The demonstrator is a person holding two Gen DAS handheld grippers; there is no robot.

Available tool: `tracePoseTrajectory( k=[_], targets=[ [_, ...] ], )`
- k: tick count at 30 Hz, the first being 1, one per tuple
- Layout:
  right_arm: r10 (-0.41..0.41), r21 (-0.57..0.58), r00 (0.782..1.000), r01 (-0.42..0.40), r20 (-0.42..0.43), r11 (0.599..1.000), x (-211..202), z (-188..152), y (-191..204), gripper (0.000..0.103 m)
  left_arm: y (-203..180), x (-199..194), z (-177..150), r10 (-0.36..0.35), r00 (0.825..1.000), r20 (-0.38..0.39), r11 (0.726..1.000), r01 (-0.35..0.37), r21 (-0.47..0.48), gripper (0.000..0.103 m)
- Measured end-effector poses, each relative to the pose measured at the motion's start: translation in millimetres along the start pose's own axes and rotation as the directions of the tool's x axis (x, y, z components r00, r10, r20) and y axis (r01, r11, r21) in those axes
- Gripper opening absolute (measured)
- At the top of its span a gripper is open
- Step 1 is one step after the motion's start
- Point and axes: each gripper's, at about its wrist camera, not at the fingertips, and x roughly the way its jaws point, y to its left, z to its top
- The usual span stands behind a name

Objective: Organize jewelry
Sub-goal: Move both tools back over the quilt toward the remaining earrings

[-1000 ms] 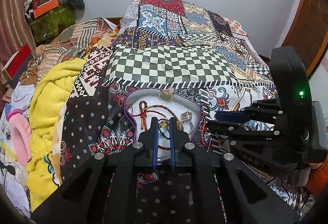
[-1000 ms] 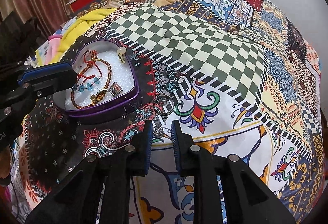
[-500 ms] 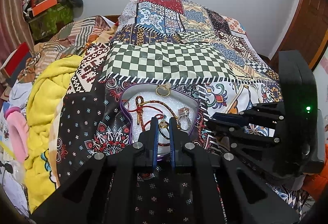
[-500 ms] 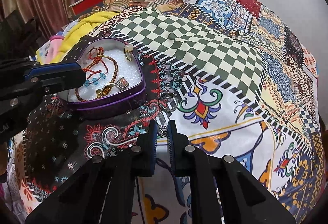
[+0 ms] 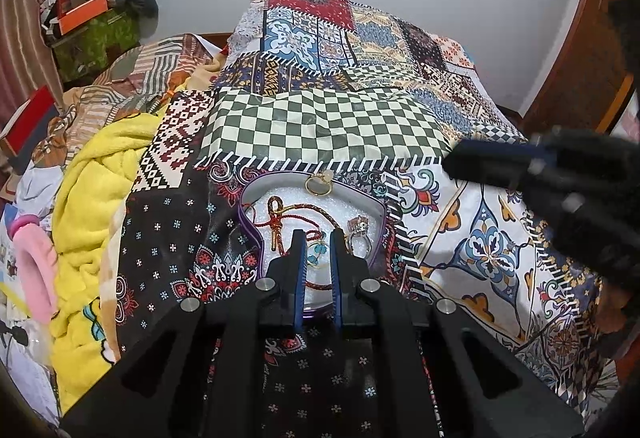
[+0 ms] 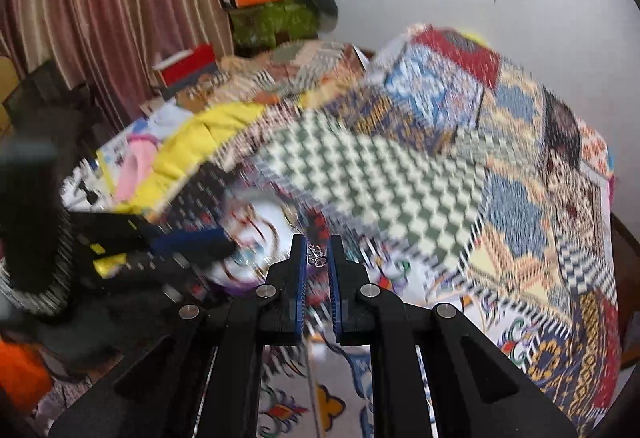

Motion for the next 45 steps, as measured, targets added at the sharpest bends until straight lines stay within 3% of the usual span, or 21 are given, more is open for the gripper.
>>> tracePoseTrajectory(
  k=[2, 6, 12, 17, 24, 33, 39, 45],
  targets=[
    [0.016, -0.006, 1.000, -0.016, 0.018, 1.000, -1.2, 6.2, 6.9, 0.009, 0.7, -0.4, -0.2, 0.005, 1.000, -0.003, 1.000, -0.005, 0.000, 0.013],
    [0.041, -0.019, 0.999, -0.040, 0.020, 0.999, 8.6, 13.0, 18.8, 0.009, 6.8, -7.3, -1.3, 0.025, 1.000, 0.019, 1.000, -0.025, -0.019, 0.044],
    [0.074, 0.014, 0.996, -0.074, -0.049, 0.997, 35.6, 8.5, 19.3, 0.009, 22.6, -21.9, -5.7, 0.073, 0.996, 0.042, 0.997, -0.071, -0.042, 0.049],
    [0.097, 0.067, 0.980, -0.086, -0.173, 0.994, 59.7, -0.2, 8.8, 0.009, 36.7, -25.2, -10.3, 0.124, 0.992, 0.029, 0.991, -0.122, -0.056, 0.050],
    [0.092, 0.115, 0.983, -0.074, -0.157, 0.991, 35.7, -3.5, -10.5, 0.020, 39.4, -30.7, -11.8, 0.126, 0.992, 0.019, 0.988, -0.123, -0.093, 0.050],
    [-0.066, 0.109, 0.996, 0.072, -0.055, 0.991, -39.1, -8.9, -46.0, 0.034, -8.2, -46.3, -2.8, 0.079, 0.995, 0.053, 0.997, -0.078, -0.016, 0.051],
    [-0.179, 0.108, 0.984, 0.180, -0.022, 0.978, -78.6, -28.7, -66.3, 0.046, -47.5, -36.6, -6.1, 0.009, 1.000, 0.019, 1.000, -0.009, 0.028, 0.051],
    [-0.260, 0.109, 0.964, 0.265, -0.058, 0.958, -89.0, -62.0, -79.8, 0.048, -73.3, -13.0, -18.1, -0.033, 0.998, -0.047, 0.999, 0.035, 0.028, 0.051]
  ],
)
